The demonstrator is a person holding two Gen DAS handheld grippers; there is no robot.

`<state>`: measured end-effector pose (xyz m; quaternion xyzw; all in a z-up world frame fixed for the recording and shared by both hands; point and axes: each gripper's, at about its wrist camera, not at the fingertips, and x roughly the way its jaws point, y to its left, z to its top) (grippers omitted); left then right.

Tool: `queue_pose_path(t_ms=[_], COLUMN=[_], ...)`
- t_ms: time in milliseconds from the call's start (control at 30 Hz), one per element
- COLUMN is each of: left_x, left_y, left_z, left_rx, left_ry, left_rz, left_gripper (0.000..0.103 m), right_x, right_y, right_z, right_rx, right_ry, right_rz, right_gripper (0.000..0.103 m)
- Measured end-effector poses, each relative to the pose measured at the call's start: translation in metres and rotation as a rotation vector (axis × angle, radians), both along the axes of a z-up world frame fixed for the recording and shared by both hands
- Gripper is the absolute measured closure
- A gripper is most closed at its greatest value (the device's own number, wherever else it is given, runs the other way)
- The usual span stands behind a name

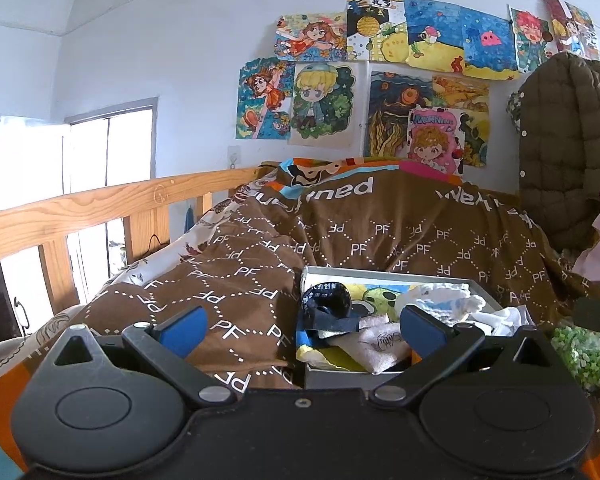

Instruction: Organize soft objects

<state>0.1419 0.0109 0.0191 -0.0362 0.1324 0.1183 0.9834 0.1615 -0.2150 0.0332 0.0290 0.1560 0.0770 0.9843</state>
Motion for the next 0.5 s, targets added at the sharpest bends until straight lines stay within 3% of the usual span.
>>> queue_pose_path(t_ms=[500], left_x=[-0.022], left_y=[0.001], left_z=[-0.002], left_rx=[-0.038], left_ry=[0.016], left_rz=[0.011], left_gripper=[0.001], right_x=[-0.025], right_y=[0.002], right_z=[-0.001], right_rx=[-0.003], right_ry=[0.006], right_rz=[0.006], right_gripper=[0.0])
